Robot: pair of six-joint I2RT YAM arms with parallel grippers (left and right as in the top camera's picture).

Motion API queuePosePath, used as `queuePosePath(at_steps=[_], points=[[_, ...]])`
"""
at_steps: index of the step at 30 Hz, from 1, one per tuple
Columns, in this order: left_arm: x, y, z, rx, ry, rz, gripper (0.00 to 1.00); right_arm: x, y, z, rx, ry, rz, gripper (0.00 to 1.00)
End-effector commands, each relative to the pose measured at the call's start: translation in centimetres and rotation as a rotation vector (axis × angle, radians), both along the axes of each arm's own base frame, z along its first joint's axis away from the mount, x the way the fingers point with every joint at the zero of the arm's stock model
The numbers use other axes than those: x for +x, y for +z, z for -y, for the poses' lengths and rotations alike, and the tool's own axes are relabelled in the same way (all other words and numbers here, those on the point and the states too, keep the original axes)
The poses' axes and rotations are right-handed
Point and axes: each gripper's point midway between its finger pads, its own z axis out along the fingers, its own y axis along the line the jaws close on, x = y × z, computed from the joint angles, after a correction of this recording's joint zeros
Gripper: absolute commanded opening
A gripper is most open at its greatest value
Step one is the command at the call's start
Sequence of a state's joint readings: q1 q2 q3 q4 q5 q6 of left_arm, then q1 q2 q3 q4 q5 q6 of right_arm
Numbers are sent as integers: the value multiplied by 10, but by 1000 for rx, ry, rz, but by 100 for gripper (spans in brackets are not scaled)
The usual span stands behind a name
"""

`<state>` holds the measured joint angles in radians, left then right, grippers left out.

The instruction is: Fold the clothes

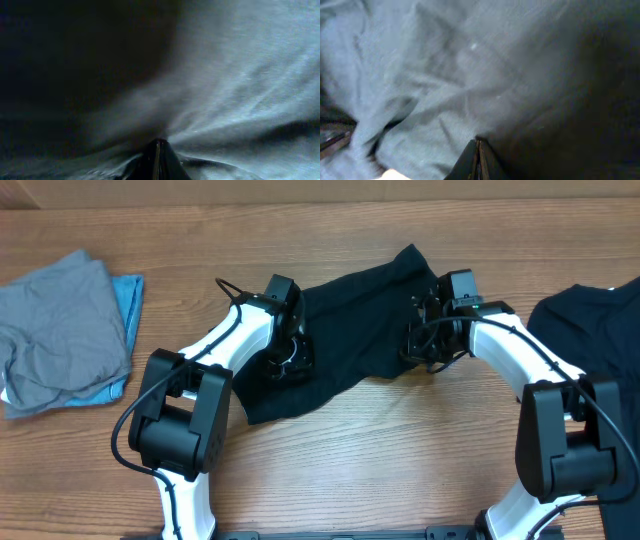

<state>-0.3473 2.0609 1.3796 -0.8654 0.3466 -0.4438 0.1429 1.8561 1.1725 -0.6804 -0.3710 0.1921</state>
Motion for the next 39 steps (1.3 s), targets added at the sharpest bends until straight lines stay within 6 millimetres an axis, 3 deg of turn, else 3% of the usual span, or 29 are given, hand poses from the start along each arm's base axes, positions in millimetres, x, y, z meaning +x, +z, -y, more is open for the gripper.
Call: queuePosePath(at_steps=[1, 6, 13, 21, 24, 28, 33, 37, 39], points=[[3, -13, -30, 139, 3, 15, 4, 4, -17, 13, -70, -38, 0, 4], [4, -14, -40, 167, 15, 12, 4, 5, -45, 40, -209, -149, -38, 4], [4, -16, -69, 274, 34, 7, 4, 7, -78, 59, -224, -223, -95, 4], [7, -15, -118, 403, 96, -7, 4, 3, -80, 94, -206, -375, -159, 4], [12, -14, -137, 402, 155, -12, 4, 4, -80, 97, -204, -392, -162, 4], [20, -8, -149, 375, 205, -13, 4, 4, -80, 97, -204, -391, -162, 4], [42, 28, -145, 323, 230, 42, 4, 4, -80, 97, -203, -392, -162, 4], [70, 93, -140, 283, 252, 186, 4, 4, -80, 97, -203, -392, -162, 4], [74, 118, -134, 243, 266, 234, 4, 4, -80, 97, -203, -392, -161, 4]])
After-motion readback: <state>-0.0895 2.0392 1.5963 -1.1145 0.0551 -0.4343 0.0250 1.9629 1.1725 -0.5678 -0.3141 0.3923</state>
